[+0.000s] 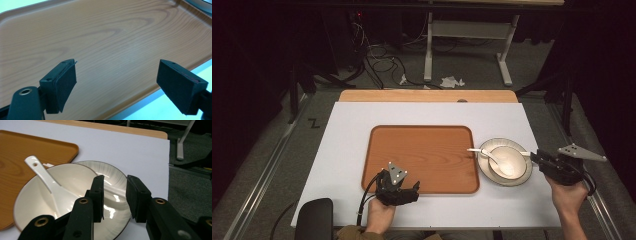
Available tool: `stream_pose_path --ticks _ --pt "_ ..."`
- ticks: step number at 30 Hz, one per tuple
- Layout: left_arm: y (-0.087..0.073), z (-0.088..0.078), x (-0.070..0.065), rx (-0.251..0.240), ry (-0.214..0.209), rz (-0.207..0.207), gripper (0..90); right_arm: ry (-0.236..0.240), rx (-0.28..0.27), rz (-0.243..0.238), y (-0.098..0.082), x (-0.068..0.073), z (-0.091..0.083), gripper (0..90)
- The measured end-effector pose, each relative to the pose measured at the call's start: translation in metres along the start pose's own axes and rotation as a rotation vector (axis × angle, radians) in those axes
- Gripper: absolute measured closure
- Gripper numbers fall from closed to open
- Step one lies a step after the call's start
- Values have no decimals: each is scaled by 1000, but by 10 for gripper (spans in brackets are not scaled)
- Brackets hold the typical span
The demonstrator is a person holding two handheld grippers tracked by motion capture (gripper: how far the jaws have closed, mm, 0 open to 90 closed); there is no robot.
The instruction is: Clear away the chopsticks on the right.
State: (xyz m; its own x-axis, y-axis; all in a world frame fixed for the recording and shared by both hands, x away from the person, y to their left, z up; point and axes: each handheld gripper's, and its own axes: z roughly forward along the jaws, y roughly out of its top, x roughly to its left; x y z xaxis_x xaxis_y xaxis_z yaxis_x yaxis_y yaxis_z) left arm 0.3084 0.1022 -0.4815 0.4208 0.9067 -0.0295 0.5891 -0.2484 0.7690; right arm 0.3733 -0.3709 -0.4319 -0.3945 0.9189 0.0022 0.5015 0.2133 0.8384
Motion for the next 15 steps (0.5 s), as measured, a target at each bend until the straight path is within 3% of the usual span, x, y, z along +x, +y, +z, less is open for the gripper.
stream_pose_path --ticks 2,6,10,13,15 --pt "-3 -3 2 1 16 -14 164 8 18 22 2 -8 8 684" --pt "-6 -6 5 2 32 -27 164 17 57 -11 6 -11 19 669" --pt "-10 -11 7 -3 56 -45 164 3 134 -76 12 -8 38 702" --pt "-13 -15 10 -3 69 -59 164 -9 162 -73 15 -9 46 716" --pt "-14 -16 11 0 78 -62 164 8 174 -57 14 -14 51 725"
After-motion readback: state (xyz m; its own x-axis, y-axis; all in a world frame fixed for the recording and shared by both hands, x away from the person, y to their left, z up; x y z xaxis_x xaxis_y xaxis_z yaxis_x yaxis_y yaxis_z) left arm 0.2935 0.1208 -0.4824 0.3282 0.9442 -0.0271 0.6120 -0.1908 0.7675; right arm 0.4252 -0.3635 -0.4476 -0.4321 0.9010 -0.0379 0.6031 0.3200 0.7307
